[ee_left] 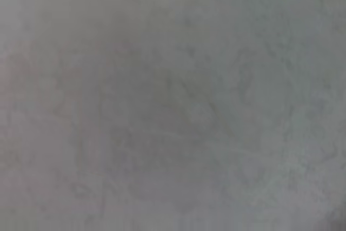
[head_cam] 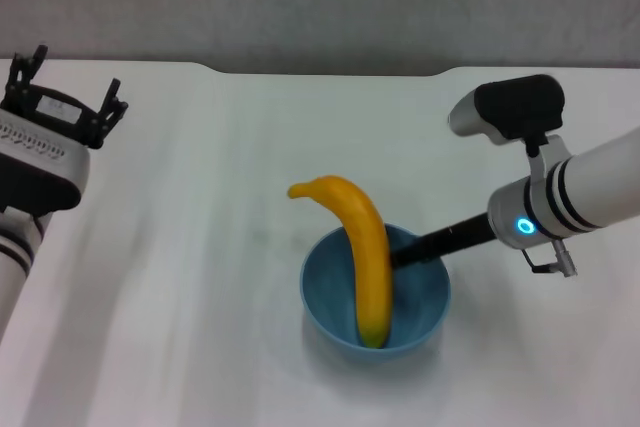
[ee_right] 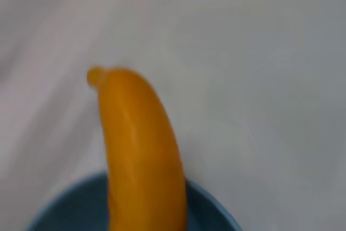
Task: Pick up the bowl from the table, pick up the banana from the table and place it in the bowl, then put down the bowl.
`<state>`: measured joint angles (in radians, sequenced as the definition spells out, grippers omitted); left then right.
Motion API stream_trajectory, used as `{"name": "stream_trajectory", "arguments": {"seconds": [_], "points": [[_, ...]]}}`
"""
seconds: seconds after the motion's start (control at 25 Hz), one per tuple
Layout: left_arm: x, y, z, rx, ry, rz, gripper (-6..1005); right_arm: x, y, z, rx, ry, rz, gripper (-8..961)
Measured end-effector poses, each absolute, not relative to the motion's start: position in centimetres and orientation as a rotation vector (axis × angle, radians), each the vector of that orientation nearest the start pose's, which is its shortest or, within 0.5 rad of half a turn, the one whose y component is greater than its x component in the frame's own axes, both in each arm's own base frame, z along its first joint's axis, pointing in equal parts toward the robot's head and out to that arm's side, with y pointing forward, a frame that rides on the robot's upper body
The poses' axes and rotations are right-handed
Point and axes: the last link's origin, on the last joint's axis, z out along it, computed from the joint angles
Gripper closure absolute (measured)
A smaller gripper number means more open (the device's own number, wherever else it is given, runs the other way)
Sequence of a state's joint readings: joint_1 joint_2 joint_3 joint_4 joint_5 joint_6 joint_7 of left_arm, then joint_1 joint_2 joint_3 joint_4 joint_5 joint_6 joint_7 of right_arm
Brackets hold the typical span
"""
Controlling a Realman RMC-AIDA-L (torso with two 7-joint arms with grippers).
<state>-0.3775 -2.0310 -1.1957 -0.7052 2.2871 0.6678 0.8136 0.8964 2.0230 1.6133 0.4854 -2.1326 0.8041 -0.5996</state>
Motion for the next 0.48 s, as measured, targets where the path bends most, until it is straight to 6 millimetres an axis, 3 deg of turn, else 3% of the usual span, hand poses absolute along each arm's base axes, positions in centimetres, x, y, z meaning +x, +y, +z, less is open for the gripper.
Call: {"name": "stream_trajectory", "arguments": {"seconds": [0.04,0.24,0.48], "points": [[-27.9,39.0,0.7,-1.592,-0.166,-0.171,105,21.1,42.3,-7.6,-2.390,1.221,-0.085,176],[-28.6,38.5,0.8,-1.584,-0.217,-0.196,106,19.9,41.2,-6.4,-2.413,1.139,0.059,180],[-28.7,37.5,0.5,-1.578,-0.235,-0.242,106,21.0,40.5,-4.3,-2.332,1.029,0.181,186]]}}
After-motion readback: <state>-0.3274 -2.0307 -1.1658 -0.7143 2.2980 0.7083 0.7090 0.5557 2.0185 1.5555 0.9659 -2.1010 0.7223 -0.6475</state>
